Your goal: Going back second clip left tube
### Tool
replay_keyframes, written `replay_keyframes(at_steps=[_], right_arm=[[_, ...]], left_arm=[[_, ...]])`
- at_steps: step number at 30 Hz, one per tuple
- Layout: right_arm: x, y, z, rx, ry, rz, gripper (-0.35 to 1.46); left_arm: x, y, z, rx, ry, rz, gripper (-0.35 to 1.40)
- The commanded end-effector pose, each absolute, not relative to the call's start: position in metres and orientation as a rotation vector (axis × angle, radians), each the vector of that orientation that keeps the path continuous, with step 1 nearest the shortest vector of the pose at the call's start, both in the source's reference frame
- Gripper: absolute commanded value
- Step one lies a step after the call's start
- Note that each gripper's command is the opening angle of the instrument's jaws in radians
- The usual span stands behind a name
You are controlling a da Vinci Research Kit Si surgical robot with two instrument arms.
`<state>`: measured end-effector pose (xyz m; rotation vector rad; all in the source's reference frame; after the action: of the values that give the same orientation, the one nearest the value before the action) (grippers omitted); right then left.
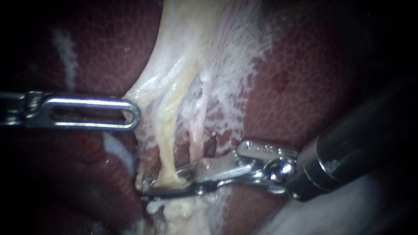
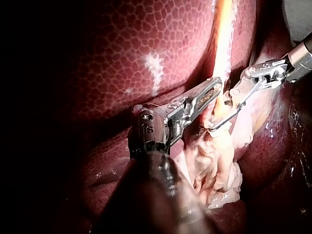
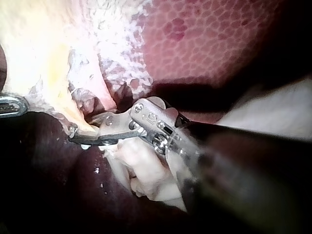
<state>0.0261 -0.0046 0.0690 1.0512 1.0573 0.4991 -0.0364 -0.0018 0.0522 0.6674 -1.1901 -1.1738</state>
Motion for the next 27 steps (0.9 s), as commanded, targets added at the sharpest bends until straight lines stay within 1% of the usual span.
replay_keyframes(at_steps=[1, 9, 10, 11, 13, 14, 17, 21, 27], right_arm=[[0.0261, -0.0046, 0.069, 1.052, 1.057, 0.499, -0.35], [0.0262, -0.0046, 0.069, 1.052, 1.057, 0.499, -0.35], [0.0263, -0.0046, 0.069, 1.055, 1.054, 0.504, -0.21], [0.0264, -0.0046, 0.069, 1.044, 1.063, 0.49, -0.07], [0.0265, -0.0046, 0.0689, 1.031, 1.074, 0.471, 0.07], [0.0265, -0.0046, 0.0689, 1.021, 1.082, 0.456, 0.18], [0.0269, -0.0044, 0.0689, 0.926, 1.145, 0.352, 0.42], [0.0272, -0.004, 0.0687, 0.813, 1.198, 0.267, 0.53], [0.0271, -0.0028, 0.0682, 0.689, 1.248, 0.204, 0.6]], left_arm=[[-0.0364, -0.0018, 0.0522, 0.667, -1.19, -1.174, -0.35], [-0.0364, -0.0019, 0.0522, 0.667, -1.19, -1.174, -0.35], [-0.0364, -0.0019, 0.0522, 0.667, -1.19, -1.174, -0.35], [-0.0364, -0.0019, 0.0522, 0.666, -1.19, -1.174, -0.35], [-0.0364, -0.0019, 0.0522, 0.666, -1.19, -1.174, -0.35], [-0.0364, -0.0019, 0.0522, 0.666, -1.19, -1.174, -0.35], [-0.0364, -0.0019, 0.0521, 0.666, -1.19, -1.174, -0.35], [-0.0364, -0.0019, 0.0521, 0.666, -1.19, -1.175, -0.35], [-0.0364, -0.0019, 0.0521, 0.666, -1.19, -1.175, -0.35]])
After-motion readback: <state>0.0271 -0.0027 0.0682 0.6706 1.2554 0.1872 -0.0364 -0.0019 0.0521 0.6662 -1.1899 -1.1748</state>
